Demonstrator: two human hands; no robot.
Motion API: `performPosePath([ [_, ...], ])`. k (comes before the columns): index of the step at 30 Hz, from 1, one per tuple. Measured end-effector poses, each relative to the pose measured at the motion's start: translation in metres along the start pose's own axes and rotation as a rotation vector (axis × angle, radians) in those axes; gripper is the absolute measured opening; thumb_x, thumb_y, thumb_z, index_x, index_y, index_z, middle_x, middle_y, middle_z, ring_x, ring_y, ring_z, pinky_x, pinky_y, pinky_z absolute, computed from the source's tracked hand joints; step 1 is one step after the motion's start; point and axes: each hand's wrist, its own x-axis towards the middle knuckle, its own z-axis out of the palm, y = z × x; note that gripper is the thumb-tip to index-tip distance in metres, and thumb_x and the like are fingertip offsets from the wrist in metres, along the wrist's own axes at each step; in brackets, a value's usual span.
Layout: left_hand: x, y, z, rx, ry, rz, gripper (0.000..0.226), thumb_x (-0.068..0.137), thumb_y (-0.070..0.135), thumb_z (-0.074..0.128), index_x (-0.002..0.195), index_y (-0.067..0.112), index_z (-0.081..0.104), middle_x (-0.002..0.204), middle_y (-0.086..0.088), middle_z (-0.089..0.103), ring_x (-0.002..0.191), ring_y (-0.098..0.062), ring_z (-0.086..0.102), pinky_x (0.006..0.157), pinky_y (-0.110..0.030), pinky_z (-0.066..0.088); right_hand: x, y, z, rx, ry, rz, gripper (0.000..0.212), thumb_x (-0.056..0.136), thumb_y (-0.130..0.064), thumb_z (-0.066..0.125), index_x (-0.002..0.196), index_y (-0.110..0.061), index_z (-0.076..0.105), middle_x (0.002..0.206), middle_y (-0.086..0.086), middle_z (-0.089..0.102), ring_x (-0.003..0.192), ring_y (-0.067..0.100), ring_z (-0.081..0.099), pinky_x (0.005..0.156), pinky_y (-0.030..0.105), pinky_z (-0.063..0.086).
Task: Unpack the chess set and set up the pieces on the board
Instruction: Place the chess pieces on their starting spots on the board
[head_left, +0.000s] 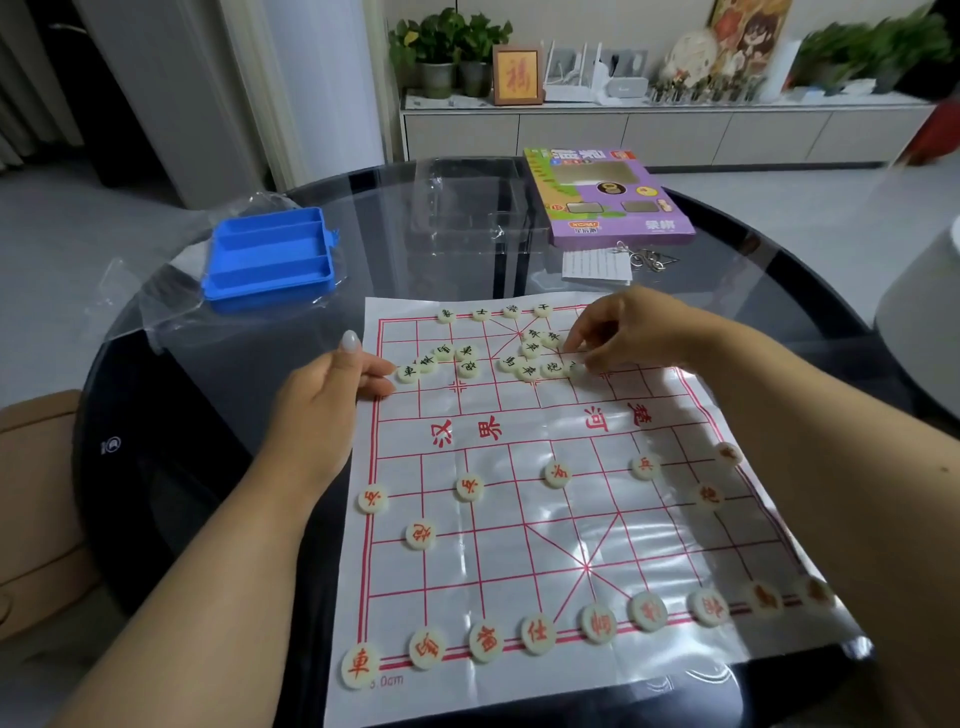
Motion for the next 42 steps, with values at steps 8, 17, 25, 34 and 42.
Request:
performPosePath([
  [8, -0.002, 0.001, 0.0, -0.013, -0.003, -0.008, 0.053, 0.097, 0.052, 0.028, 0.097, 0.014, 0.065, 0.088, 0.001, 0.069, 0.069, 0.005, 0.066, 0.046, -0.007, 0.046, 0.003, 0.005, -0.002, -0.096, 0.07, -0.051, 0.016, 0.077, -0.024, 0.076, 0.092, -0.02, 0.072, 0.084, -0.005, 0.067, 0.073, 0.009, 0.06, 0.067, 0.02, 0.05],
  [17, -0.001, 0.002, 0.0, 0.008, 0.008, -0.009, 0.053, 0.095, 0.054, 0.027, 0.096, 0.016, 0.064, 0.088, 0.004, 0.069, 0.068, -0.005, 0.067, 0.048, -0.01, 0.047, 0.043, 0.024, -0.001, -0.014, 0.354, 0.087, 0.016, 0.078, -0.024, 0.074, 0.092, -0.021, 0.068, 0.076, -0.009, 0.058, 0.075, 0.014, 0.053, 0.067, 0.026, 0.044],
  [25, -0.001, 0.0, 0.0, 0.0, 0.003, -0.017, 0.05, 0.097, 0.052, 0.027, 0.094, 0.018, 0.064, 0.088, 0.002, 0.068, 0.069, 0.005, 0.066, 0.046, -0.009, 0.047, 0.047, 0.018, 0.001, -0.059, 0.324, 0.148, 0.021, 0.079, -0.035, 0.073, 0.097, -0.025, 0.068, 0.074, -0.01, 0.059, 0.065, 0.01, 0.054, 0.054, 0.022, 0.038],
  [34, -0.001, 0.001, -0.001, -0.009, -0.005, -0.013, 0.054, 0.092, 0.055, 0.027, 0.094, 0.016, 0.065, 0.088, 0.003, 0.069, 0.07, 0.006, 0.065, 0.047, -0.008, 0.047, 0.039, 0.017, 0.001, 0.006, 0.321, 0.113, 0.032, 0.081, -0.033, 0.071, 0.109, -0.023, 0.059, 0.075, -0.007, 0.059, 0.063, 0.011, 0.053, 0.062, 0.024, 0.038],
  [42, 0.0, -0.001, -0.001, 0.01, -0.003, -0.016, 0.052, 0.095, 0.054, 0.027, 0.094, 0.018, 0.065, 0.089, 0.004, 0.069, 0.07, 0.001, 0.068, 0.048, -0.011, 0.049, 0.02, 0.012, -0.003, 0.032, 0.341, -0.034, 0.017, 0.077, -0.027, 0.076, 0.085, -0.021, 0.062, 0.086, -0.008, 0.059, 0.073, 0.01, 0.055, 0.064, 0.025, 0.045],
])
